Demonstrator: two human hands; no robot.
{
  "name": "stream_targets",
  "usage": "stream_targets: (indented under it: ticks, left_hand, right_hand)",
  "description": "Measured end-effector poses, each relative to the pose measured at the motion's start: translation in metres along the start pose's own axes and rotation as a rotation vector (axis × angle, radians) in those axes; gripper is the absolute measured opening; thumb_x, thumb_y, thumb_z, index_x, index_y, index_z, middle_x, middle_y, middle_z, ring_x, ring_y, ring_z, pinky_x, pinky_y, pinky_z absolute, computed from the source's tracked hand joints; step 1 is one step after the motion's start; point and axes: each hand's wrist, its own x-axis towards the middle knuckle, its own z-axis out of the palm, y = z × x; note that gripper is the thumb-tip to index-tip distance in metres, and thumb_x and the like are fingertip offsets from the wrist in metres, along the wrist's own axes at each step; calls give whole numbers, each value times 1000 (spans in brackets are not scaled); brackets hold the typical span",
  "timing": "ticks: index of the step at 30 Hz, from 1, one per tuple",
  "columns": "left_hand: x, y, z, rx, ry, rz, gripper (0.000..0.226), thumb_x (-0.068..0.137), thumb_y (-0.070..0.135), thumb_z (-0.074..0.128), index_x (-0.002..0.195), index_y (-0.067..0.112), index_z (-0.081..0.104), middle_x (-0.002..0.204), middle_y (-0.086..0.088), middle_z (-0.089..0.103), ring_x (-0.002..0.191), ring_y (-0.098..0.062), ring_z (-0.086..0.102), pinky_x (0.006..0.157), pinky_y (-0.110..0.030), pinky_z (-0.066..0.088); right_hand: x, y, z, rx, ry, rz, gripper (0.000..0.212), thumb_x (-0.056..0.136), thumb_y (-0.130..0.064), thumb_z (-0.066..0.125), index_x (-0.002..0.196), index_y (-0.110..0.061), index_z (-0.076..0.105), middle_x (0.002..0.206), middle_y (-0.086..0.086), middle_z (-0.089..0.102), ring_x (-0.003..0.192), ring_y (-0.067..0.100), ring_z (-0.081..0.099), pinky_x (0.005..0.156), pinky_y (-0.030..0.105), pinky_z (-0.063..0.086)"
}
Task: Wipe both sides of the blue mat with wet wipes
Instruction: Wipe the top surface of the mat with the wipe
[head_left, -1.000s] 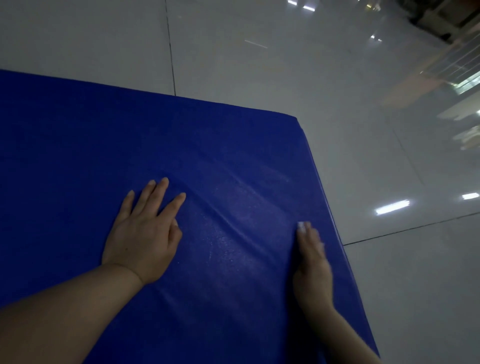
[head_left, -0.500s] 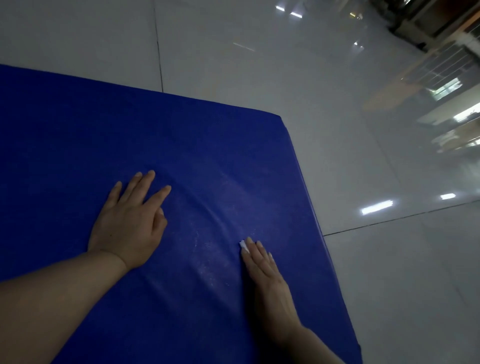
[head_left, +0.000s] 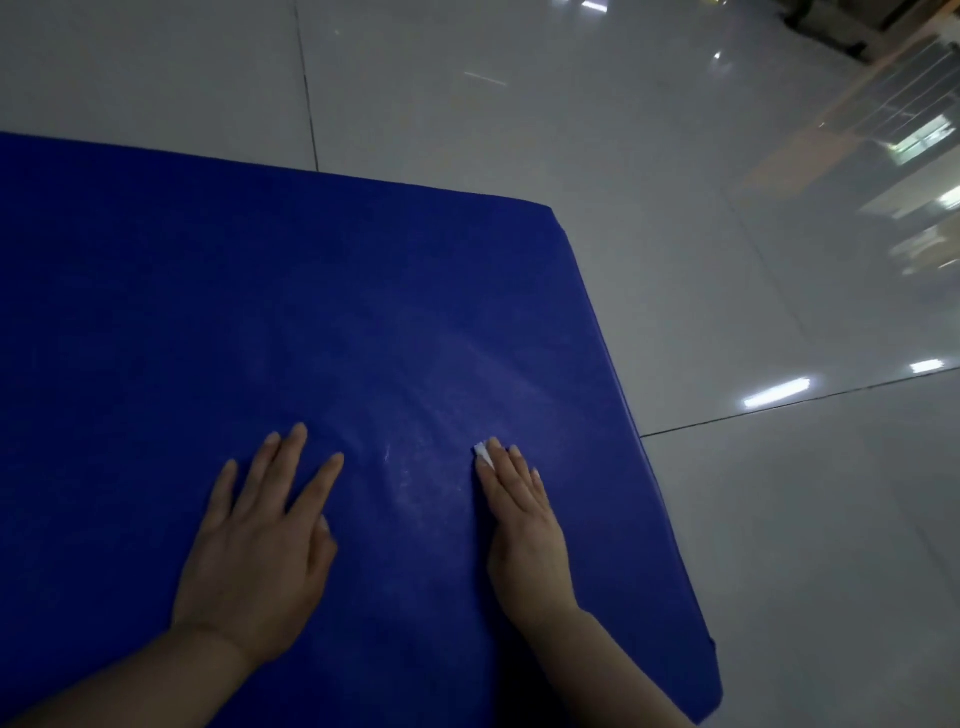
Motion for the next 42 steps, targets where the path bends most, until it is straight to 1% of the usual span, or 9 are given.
stream_targets:
  ticks: [5, 11, 17, 19, 23, 29, 35, 37, 42]
  left_hand:
    - [3, 1, 0, 32, -3, 7, 56, 90, 32, 28, 140, 15, 46, 155, -14, 27, 142, -27, 23, 116, -40, 3]
    - [3, 2, -2, -5, 0, -6, 55, 90, 30, 28, 138, 12, 50, 153, -17, 31, 142, -28, 23, 117, -39, 0]
    - [5, 4, -4, -4, -4, -7, 56, 90, 31, 28, 138, 14, 51, 153, -15, 31, 142, -27, 25, 116, -40, 4]
    - [5, 3, -4, -3, -4, -7, 56, 90, 32, 27, 138, 14, 50, 154, -15, 30, 142, -27, 24, 116, -40, 4]
    - [5, 2, -2, -2, -10, -7, 56, 90, 31, 27, 138, 13, 50, 153, -16, 31, 142, -28, 24, 117, -39, 1]
    - [5, 4, -5, 1, -18, -10, 56, 90, 31, 27, 137, 13, 50, 153, -16, 32, 141, -29, 26, 117, -37, -1]
    - [5, 3, -2, 4, -19, -9, 57, 90, 32, 27, 138, 12, 51, 153, -16, 31, 142, -28, 25, 117, -37, -1]
    - [5, 3, -3, 3, -16, -13, 57, 90, 32, 27, 138, 12, 51, 153, -16, 31, 142, -29, 25, 117, -37, -2]
    - [5, 4, -4, 10, -12, -7, 57, 90, 32, 27, 139, 13, 50, 153, -16, 31, 142, -28, 24, 116, -38, 0]
  right_hand:
    - [-29, -26, 11, -51, -54, -235, 71, 77, 3, 30, 145, -18, 34, 152, 1, 33, 142, 18, 23, 119, 32, 11]
    - [-17, 69, -39, -85, 208, 571, 88, 76, 24, 38, 147, -25, 19, 156, -3, 21, 145, 15, 9, 119, 34, 13]
    - [-41, -20, 13, -36, -12, -120, 74, 76, 7, 28, 145, -18, 31, 151, -2, 33, 142, 13, 21, 118, 28, 10]
    - [-32, 14, -3, -39, 57, -33, 79, 76, 14, 30, 146, -22, 31, 150, -4, 33, 142, 14, 22, 119, 29, 13]
    - [-18, 73, -35, -53, 245, 546, 89, 75, 27, 39, 144, -27, 24, 153, -7, 25, 145, 16, 15, 119, 32, 14]
    - [-30, 23, -5, -48, 38, -4, 72, 79, 9, 28, 145, -21, 35, 150, -7, 32, 143, 8, 19, 118, 26, 13]
    - [-25, 97, -55, -38, 219, 620, 85, 75, 25, 38, 145, -22, 32, 153, -4, 28, 142, 16, 23, 115, 35, 25]
    - [-36, 66, -39, -56, 213, 447, 83, 78, 21, 39, 146, -26, 30, 152, -9, 28, 142, 12, 24, 112, 39, 31]
    - [-75, 23, -5, -120, -45, -151, 71, 83, 2, 38, 147, -26, 27, 153, -7, 29, 142, 9, 21, 118, 29, 15]
